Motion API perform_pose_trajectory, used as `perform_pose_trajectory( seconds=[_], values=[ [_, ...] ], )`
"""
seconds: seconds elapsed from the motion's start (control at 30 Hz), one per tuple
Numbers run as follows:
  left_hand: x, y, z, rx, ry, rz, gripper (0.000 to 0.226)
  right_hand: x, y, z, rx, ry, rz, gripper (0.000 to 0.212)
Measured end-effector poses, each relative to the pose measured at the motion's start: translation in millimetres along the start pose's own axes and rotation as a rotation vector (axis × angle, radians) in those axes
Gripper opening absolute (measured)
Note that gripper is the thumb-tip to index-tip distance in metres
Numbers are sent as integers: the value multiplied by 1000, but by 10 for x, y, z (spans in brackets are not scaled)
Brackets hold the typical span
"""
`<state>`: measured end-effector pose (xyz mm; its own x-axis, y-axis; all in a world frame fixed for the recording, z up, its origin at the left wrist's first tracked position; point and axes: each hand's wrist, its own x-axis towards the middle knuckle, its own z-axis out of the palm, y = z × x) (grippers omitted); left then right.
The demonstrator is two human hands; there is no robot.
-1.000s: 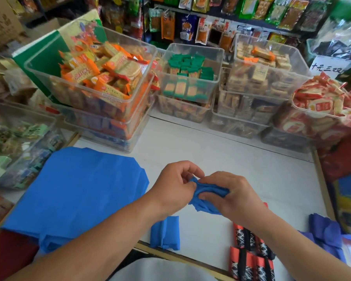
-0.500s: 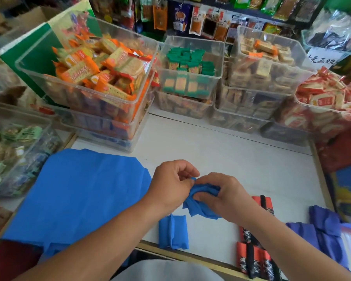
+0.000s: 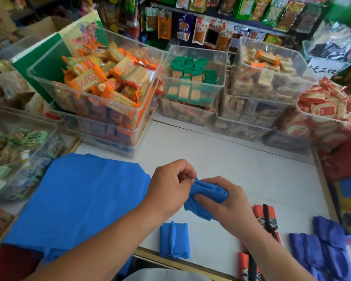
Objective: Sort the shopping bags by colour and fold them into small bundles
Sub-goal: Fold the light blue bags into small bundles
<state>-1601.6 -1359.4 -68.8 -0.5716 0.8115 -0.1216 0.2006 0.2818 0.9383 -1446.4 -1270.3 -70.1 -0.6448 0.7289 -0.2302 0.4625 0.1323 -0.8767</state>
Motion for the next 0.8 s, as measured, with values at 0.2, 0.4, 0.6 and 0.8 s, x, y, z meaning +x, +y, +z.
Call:
perform_pose_trajectory(
  seconds=[0.2,0.4,0.6,0.8],
  values=[
    [23,114,66,21,56,-16,26,91,2,65,-192,12,-124,24],
    [9,226,166,78,77,-15,27,140,-42,66,-128,63,-41,33],
    [68,157,63,-19,-68,38,21,128,-5,-39,37,164,22,30],
    [-17,3,-44,-75,-199,-57,45,64,-4,-167,267,76,79,35]
  ],
)
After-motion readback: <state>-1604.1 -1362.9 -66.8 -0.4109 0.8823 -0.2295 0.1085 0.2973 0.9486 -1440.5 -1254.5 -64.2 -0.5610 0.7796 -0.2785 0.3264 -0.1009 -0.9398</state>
